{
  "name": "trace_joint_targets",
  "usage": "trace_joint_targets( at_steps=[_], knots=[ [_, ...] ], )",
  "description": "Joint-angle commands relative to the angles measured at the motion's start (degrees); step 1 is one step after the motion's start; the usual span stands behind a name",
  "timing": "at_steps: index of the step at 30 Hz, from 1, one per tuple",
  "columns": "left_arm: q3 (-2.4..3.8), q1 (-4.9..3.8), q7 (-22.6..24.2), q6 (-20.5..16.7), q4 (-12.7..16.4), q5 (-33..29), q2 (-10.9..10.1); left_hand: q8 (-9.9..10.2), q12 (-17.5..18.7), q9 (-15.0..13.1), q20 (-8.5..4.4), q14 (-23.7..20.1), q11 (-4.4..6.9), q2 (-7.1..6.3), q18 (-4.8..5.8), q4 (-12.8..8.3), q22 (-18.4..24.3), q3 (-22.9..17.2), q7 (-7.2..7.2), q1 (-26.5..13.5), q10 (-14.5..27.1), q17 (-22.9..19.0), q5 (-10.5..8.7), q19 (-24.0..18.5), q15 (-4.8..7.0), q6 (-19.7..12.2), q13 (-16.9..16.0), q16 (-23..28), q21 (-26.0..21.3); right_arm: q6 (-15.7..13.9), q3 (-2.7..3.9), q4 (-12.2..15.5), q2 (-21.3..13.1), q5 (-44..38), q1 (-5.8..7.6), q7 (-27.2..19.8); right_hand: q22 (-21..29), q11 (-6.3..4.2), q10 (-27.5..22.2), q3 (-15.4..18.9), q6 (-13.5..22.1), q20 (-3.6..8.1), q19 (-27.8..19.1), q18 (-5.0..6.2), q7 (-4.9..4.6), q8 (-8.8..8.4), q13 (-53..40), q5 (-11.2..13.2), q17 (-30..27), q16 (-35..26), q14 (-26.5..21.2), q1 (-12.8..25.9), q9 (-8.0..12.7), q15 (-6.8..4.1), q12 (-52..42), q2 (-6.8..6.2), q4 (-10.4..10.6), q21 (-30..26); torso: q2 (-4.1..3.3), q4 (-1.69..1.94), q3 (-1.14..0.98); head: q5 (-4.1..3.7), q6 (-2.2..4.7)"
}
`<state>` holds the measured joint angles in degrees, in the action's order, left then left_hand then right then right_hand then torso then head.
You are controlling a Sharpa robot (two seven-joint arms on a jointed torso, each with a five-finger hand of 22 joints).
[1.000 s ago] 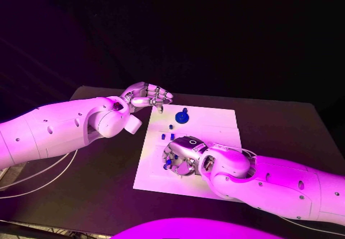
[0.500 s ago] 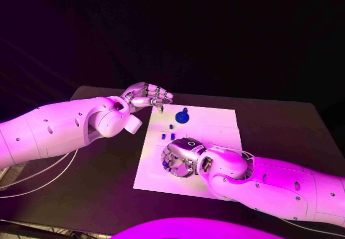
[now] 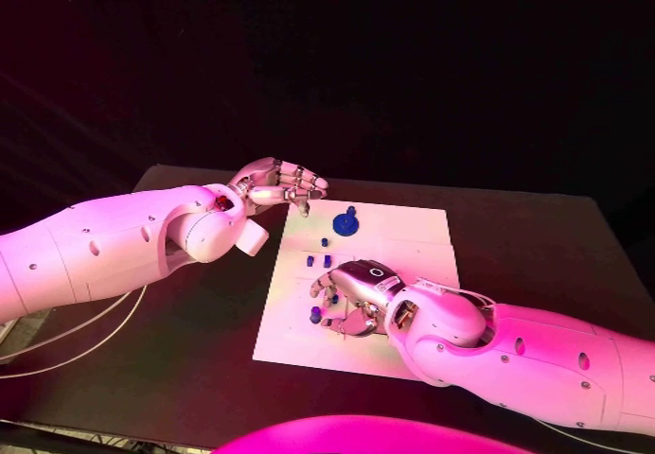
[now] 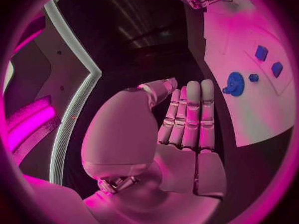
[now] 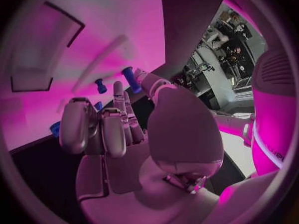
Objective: Assemble the parts on the task board
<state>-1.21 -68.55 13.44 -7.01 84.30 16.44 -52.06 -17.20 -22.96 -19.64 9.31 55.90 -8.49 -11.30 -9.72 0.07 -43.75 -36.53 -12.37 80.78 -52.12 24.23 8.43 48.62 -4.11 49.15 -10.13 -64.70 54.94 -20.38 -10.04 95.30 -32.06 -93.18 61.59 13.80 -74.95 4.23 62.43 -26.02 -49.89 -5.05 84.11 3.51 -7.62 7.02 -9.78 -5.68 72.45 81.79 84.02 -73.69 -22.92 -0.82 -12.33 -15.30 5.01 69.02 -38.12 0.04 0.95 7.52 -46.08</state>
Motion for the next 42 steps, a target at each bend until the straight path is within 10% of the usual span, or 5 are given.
trace_joint_targets(
  at_steps=[1, 8, 20, 29, 42],
  knots=[
    [0.04, -0.04, 0.2, 0.9, 0.1, -0.3, 0.0, -0.3, -0.3, 0.0, 0.06, -0.5, -0.09, 0.04, -0.88, 0.4, 0.0, 0.0, 0.06, -0.5, 0.3, 0.0, 0.24, -0.3, 0.05, -0.4, 0.1, -0.3, -0.2, -4.2, 0.21, 1.4, -1.2, -0.1, 0.33, -1.3, -8.3, 0.03, -2.0, 5.1, 0.8, -0.4, -0.1, 0.39, 0.09, -0.67, -0.7, -0.7, -0.4, -0.5, 2.2, -1.8, 0.2, 0.48, -1.9, 0.81, 0.6, -0.9, 0.03, -0.07, 0.02, -0.11, 0.12],
    [0.03, -0.04, 0.1, 0.9, 0.1, -0.3, -0.1, -0.3, -0.3, 0.0, 0.06, -0.5, -0.09, 0.04, -0.88, 0.4, 0.0, 0.0, 0.06, -0.5, 0.3, 0.0, 0.24, -0.3, 0.05, -0.4, 0.1, -0.3, -0.2, -10.0, 0.89, 4.5, -6.0, 5.8, 2.98, -6.4, -7.6, 0.34, -6.2, 15.3, 1.4, -0.54, -0.4, 0.79, 0.26, -1.43, -1.6, -3.2, -1.6, -1.2, 2.0, -6.5, 0.5, 0.73, -6.1, 3.71, 3.5, -3.6, 0.07, -0.13, 0.03, -0.45, 0.71],
    [-0.02, -0.04, 0.0, 0.8, -0.1, -0.3, -0.1, -0.3, -0.3, 0.0, 0.06, -0.5, -0.09, 0.04, -0.88, 0.4, 0.0, 0.0, 0.06, -0.5, 0.3, 0.0, 0.24, -0.3, 0.05, -0.4, 0.1, -0.3, -0.2, -8.2, 1.25, 7.2, -18.5, 27.9, 8.83, -8.0, -8.9, -0.49, 4.7, 10.9, -6.4, -0.23, 0.8, 0.18, -0.85, 1.79, -1.6, -2.4, 0.4, -0.1, 2.6, -8.1, 0.2, 0.17, -9.9, 4.4, 7.0, 0.0, 0.14, -0.44, -0.07, -2.04, 1.33],
    [-0.05, -0.03, 0.1, 1.5, 0.0, -0.4, 0.0, -0.3, -0.5, 0.0, 0.08, -0.5, -0.11, -0.03, -0.87, 0.4, 0.1, 0.0, 0.05, -0.5, 0.4, -0.1, 0.22, -0.3, 0.03, -0.6, 0.1, -0.4, -0.3, -1.4, 0.7, 10.3, -25.7, 29.1, 8.29, 1.2, -11.3, -2.53, 8.8, 13.1, -8.1, 1.54, 2.4, -0.9, 1.08, 3.44, -18.9, -3.0, 2.6, 1.4, 3.2, -4.8, -0.5, -1.61, -24.4, 2.89, 11.3, 6.2, 0.13, -0.52, -0.13, -3.67, 1.53],
    [-0.08, -0.02, 1.6, 4.1, 0.3, -0.3, 0.0, -0.3, -0.7, 0.1, 0.33, -1.3, -0.34, -0.77, -0.81, 0.7, 0.5, 0.4, -0.1, -1.3, 1.5, -0.1, 0.16, -0.7, -0.3, -1.5, 0.3, -0.4, -1.0, 1.5, 0.01, 13.3, -30.2, 23.6, 6.2, 12.7, -13.5, -3.65, 21.3, 26.1, -8.3, 2.28, 4.3, -2.31, 2.61, 9.38, -69.5, -8.2, 11.5, 5.8, 4.8, 3.4, -9.1, -2.44, -67.1, 6.71, 11.7, 14.4, 0.17, -0.36, 0.13, -5.28, 1.13]
  ],
)
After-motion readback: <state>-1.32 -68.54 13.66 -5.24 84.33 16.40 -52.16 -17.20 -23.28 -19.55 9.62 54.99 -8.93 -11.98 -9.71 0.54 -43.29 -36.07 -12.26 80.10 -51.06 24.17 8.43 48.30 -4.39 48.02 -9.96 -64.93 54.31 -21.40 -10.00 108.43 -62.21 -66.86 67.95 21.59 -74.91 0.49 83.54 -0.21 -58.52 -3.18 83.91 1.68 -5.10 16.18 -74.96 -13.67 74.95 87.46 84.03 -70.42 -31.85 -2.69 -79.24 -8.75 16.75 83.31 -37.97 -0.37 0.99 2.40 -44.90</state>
